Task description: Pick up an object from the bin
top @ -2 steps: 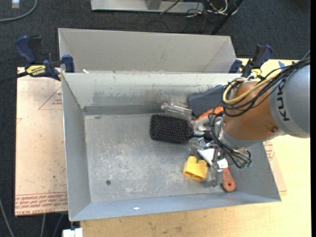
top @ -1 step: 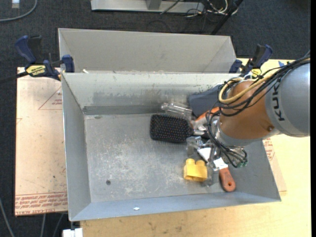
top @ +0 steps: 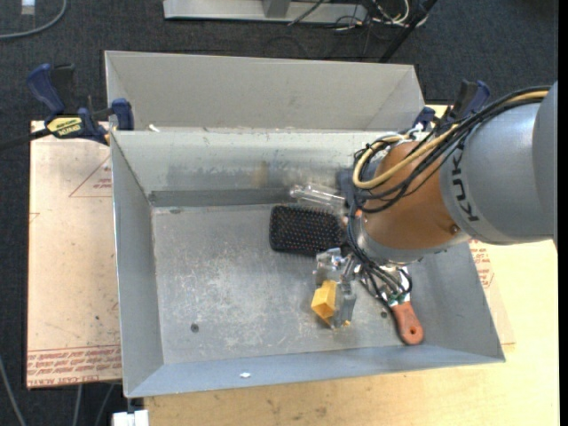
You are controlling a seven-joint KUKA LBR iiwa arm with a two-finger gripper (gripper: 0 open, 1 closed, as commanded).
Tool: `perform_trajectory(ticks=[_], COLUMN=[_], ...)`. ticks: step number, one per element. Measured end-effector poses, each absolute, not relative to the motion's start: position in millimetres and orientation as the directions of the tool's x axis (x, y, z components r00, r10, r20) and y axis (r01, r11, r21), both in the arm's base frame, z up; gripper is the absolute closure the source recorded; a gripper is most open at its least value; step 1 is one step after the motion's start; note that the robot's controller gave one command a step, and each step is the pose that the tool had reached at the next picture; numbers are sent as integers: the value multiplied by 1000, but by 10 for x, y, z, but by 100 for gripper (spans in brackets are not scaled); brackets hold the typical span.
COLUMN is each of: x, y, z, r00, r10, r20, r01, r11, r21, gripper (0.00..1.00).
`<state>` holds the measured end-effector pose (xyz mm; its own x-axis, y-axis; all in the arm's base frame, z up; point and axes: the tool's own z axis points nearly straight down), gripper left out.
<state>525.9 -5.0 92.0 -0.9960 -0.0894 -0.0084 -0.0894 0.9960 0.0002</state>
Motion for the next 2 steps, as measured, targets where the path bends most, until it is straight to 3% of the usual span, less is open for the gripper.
perform_trajectory(ticks=[1, 2], x=[5259, 5516], y=[-52, -5], z=[920, 2898], r00=[-996, -994], r10=[-89, -110], r20=[-8, -16], r01=[-89, -110], r11=[996, 994], r21=[0, 0], gripper=[100, 100])
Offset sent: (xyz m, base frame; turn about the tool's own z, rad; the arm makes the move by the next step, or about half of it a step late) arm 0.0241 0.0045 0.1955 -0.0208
